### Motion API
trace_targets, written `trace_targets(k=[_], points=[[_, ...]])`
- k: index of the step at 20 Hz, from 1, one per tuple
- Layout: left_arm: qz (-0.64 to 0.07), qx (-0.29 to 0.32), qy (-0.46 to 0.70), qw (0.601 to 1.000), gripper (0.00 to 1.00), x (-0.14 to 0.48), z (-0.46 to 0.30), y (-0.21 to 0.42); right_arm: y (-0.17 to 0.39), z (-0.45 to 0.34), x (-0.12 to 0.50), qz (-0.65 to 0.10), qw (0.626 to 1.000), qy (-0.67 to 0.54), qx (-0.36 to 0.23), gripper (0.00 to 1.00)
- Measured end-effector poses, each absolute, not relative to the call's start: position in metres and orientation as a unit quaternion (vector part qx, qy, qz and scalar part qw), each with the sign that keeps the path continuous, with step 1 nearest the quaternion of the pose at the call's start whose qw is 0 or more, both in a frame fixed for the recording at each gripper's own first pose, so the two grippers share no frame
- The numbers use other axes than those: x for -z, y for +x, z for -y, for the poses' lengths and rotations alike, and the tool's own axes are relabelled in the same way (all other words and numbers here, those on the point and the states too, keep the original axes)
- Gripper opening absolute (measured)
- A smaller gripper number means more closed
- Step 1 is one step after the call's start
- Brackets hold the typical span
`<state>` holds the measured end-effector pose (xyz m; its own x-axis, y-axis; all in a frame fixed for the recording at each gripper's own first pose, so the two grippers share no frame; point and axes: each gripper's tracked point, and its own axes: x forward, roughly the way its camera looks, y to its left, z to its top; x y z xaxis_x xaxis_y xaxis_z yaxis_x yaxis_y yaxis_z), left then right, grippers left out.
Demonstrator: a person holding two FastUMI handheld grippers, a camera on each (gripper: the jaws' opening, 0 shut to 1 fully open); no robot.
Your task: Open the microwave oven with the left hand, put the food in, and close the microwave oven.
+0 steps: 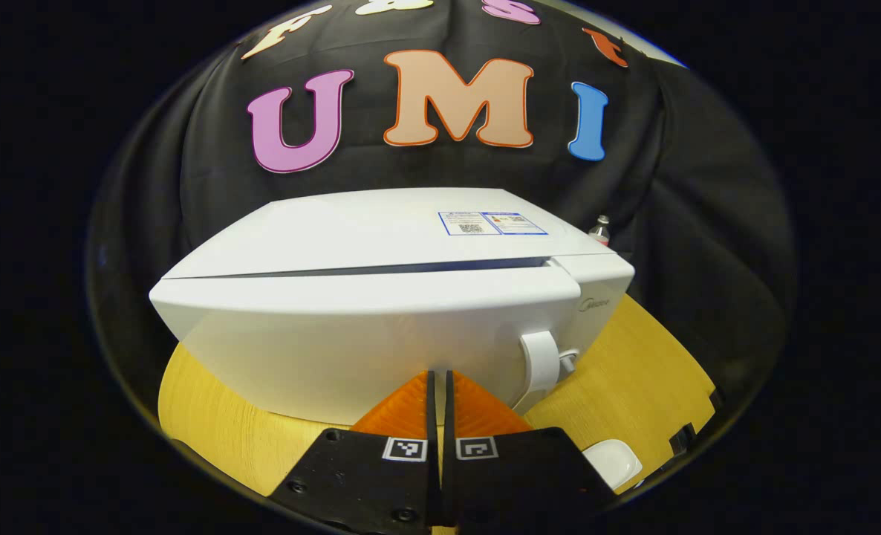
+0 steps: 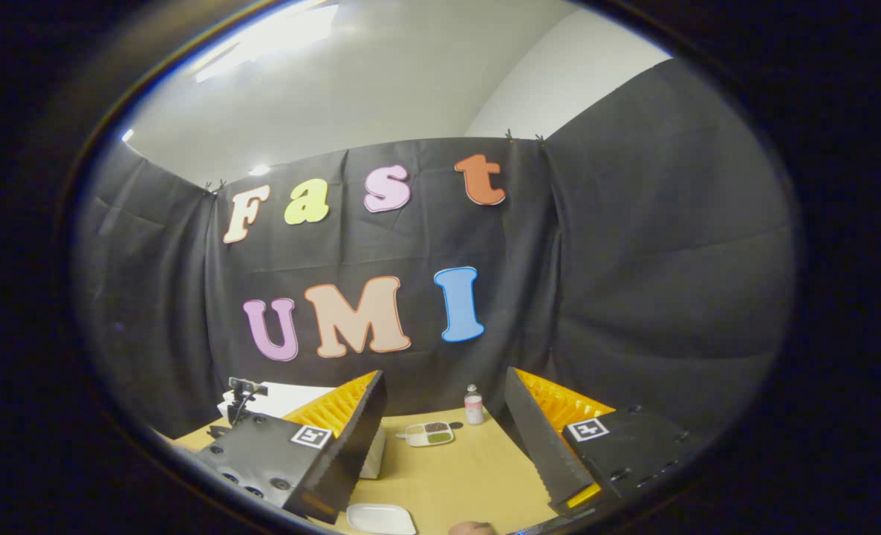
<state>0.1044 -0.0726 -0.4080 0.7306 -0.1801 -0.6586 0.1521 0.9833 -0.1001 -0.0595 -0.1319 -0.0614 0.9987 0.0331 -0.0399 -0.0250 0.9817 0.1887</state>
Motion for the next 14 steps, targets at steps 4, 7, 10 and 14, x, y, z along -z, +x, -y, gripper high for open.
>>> trace_targets(k=[4,7,10,14], points=[[-0.389,0.085,-0.061,0.915,0.00,0.430,0.083,0.102,-0.059,0.134,0.060,-0.019,0.998,0.051,-0.011,0.89],[-0.399,0.081,-0.090,0.909,0.00,0.435,0.089,0.104,-0.061,0.130,0.061,-0.024,0.999,0.032,-0.017,0.89],[-0.389,0.079,-0.069,0.915,0.00,0.430,0.086,0.104,-0.058,0.124,0.063,-0.029,0.999,0.025,-0.023,0.90],[-0.331,0.085,-0.049,0.938,0.00,0.392,0.083,0.098,-0.052,0.119,0.071,-0.038,0.999,0.017,-0.028,0.92]])
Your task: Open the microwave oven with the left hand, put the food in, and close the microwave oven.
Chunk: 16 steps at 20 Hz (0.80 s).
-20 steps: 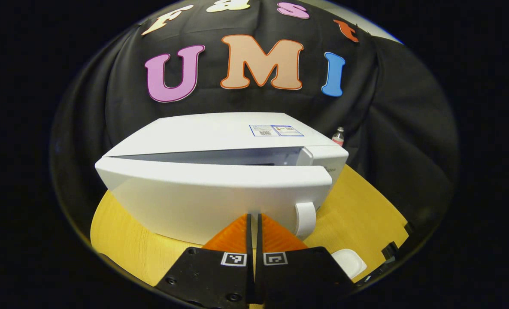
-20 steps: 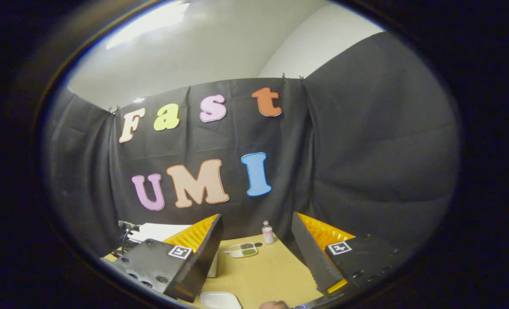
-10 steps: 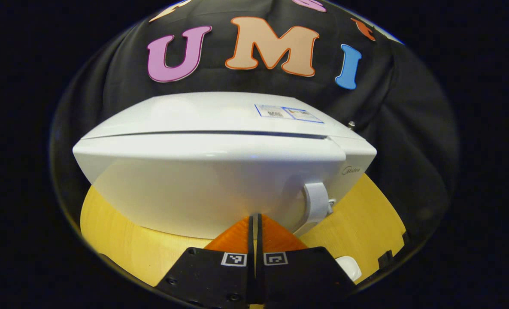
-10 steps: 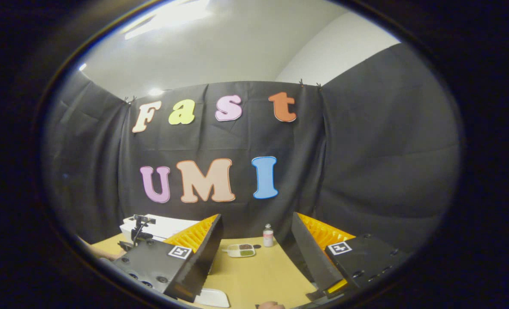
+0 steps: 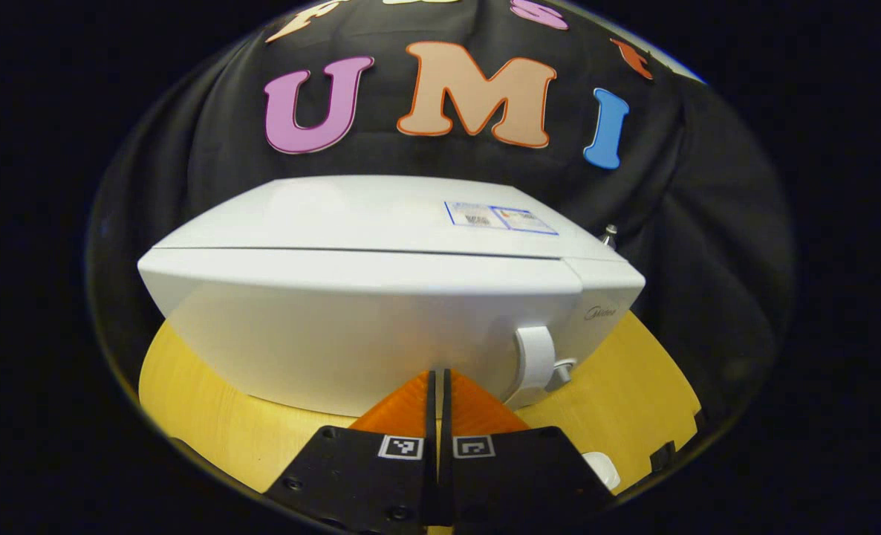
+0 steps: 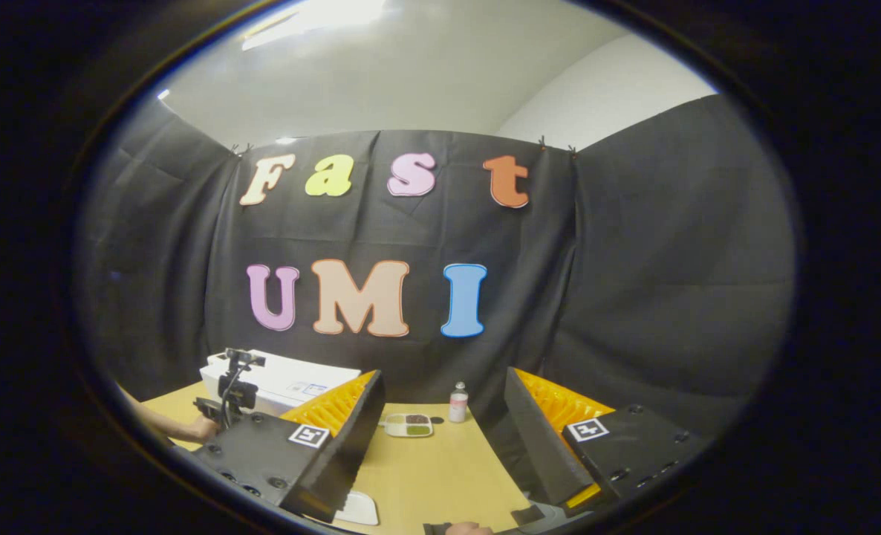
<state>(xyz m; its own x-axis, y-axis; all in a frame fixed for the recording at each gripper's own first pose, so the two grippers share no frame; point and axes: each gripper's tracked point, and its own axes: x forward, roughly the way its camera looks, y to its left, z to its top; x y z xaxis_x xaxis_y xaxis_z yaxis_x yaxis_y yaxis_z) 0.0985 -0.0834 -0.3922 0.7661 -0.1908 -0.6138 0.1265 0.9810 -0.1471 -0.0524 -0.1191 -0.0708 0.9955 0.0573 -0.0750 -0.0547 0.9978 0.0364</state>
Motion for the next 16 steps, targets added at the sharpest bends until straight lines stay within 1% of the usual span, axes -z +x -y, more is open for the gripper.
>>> trace_targets(k=[1,2,3,4,6,7,9,12,16], points=[[-0.316,0.099,-0.048,0.942,0.02,0.380,0.085,0.090,-0.050,0.118,0.074,-0.042,0.999,0.014,-0.029,0.92],[-0.295,0.116,-0.045,0.948,0.01,0.368,0.089,0.085,-0.048,0.115,0.077,-0.044,0.998,0.012,-0.034,0.92],[-0.287,0.120,-0.022,0.950,0.24,0.359,0.086,0.075,-0.044,0.111,0.078,-0.044,0.998,0.012,-0.037,0.92],[-0.270,0.113,0.014,0.956,0.36,0.349,0.075,0.068,-0.039,0.107,0.079,-0.043,0.998,0.012,-0.042,0.92],[-0.223,0.109,0.061,0.967,0.76,0.316,0.068,0.063,-0.031,0.097,0.081,-0.041,0.998,0.012,-0.055,0.92],[-0.210,0.111,0.065,0.969,0.95,0.300,0.067,0.059,-0.027,0.092,0.082,-0.041,0.997,0.013,-0.061,0.92],[-0.185,0.112,0.041,0.975,0.96,0.263,0.070,0.051,-0.019,0.082,0.088,-0.044,0.996,0.016,-0.074,0.92],[-0.137,0.094,-0.009,0.986,0.98,0.193,0.065,0.049,-0.008,0.068,0.092,-0.049,0.995,0.023,-0.086,0.92],[-0.088,0.071,-0.045,0.993,0.98,0.118,0.053,0.039,0.005,0.059,0.095,-0.057,0.994,0.030,-0.089,0.92]])
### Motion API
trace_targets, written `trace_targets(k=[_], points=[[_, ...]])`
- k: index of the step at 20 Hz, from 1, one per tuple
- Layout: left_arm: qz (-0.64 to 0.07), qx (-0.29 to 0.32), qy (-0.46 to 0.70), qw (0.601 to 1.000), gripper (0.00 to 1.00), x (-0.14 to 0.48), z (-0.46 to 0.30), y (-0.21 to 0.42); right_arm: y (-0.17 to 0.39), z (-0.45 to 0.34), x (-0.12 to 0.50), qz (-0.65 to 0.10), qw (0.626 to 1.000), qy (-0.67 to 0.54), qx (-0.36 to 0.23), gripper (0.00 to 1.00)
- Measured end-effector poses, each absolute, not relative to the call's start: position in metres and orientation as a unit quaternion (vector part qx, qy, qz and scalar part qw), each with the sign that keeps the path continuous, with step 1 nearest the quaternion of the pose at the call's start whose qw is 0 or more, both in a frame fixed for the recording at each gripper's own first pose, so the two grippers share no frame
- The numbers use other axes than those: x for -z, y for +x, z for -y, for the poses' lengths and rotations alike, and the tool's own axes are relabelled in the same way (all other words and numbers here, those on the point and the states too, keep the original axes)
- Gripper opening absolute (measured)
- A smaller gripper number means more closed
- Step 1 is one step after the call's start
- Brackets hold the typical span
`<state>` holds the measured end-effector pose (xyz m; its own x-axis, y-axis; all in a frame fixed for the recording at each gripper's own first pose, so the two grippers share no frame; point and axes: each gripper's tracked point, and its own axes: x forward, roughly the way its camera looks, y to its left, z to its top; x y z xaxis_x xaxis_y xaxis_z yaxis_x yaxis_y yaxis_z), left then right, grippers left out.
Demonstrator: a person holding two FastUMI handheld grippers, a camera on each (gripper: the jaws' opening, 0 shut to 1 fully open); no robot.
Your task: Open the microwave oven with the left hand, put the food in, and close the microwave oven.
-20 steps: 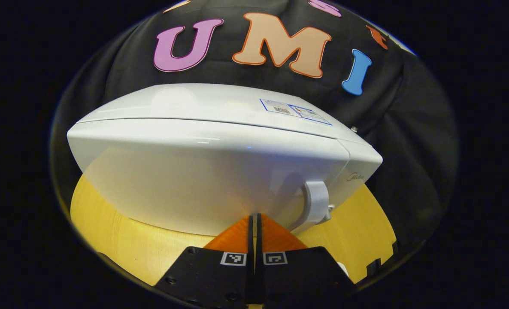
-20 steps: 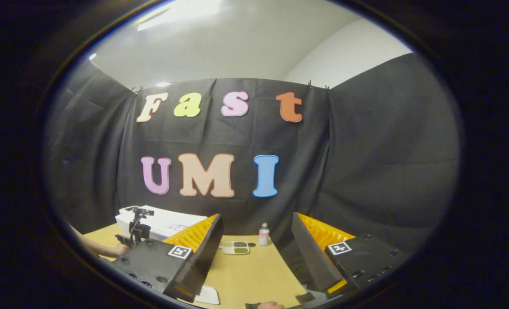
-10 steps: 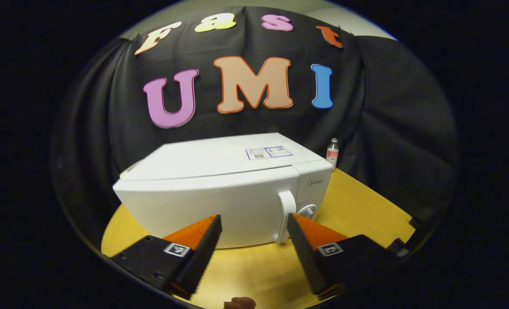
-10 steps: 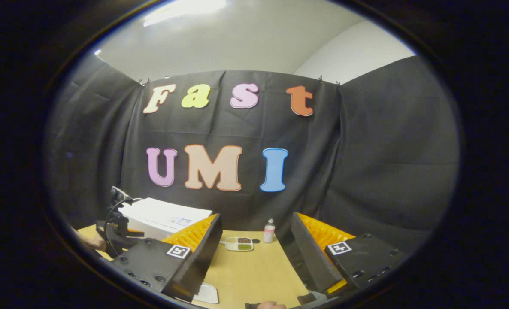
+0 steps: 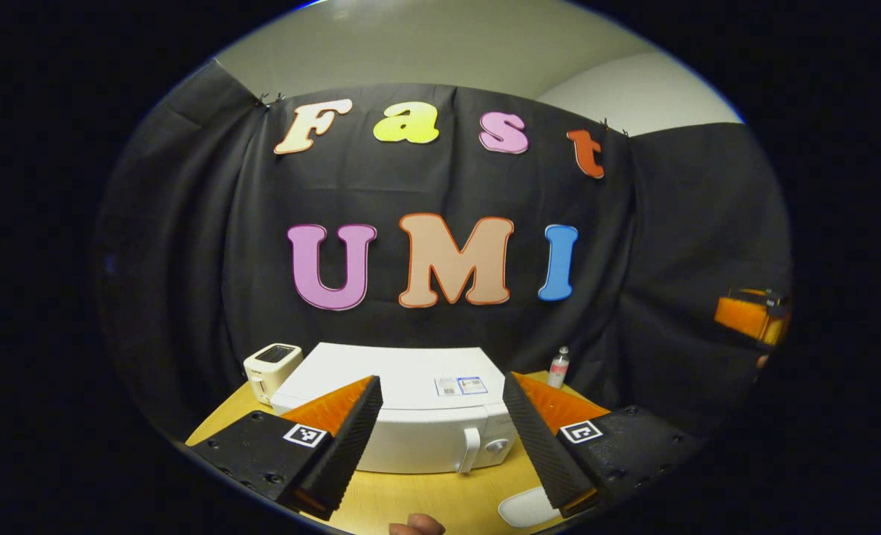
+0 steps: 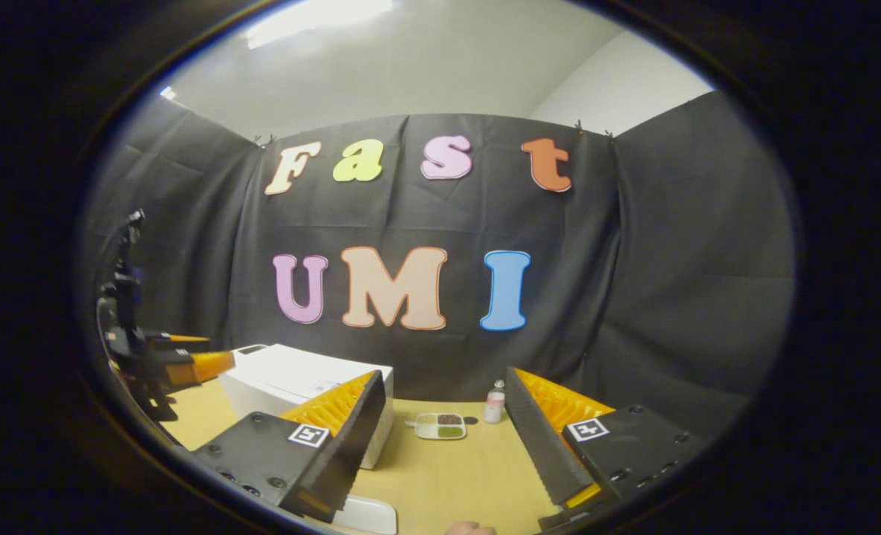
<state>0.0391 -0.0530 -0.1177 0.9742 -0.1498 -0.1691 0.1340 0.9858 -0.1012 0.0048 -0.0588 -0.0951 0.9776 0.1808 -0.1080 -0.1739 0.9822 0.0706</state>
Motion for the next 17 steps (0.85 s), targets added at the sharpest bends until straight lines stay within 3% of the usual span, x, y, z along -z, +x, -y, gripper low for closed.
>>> trace_targets(k=[8,9,10,17], points=[[-0.013,0.049,-0.023,0.998,0.93,0.022,0.052,0.020,0.021,0.065,0.074,-0.044,0.994,0.068,-0.079,0.92],[-0.011,0.049,-0.028,0.998,0.95,0.019,0.055,0.018,0.021,0.066,0.070,-0.038,0.994,0.067,-0.078,1.00],[-0.014,0.048,-0.033,0.998,0.95,0.019,0.055,0.016,0.021,0.067,0.066,-0.034,0.994,0.067,-0.079,0.92],[-0.027,0.049,-0.032,0.998,0.93,0.024,0.061,0.007,0.011,0.072,0.059,-0.028,0.994,0.066,-0.079,0.92]])
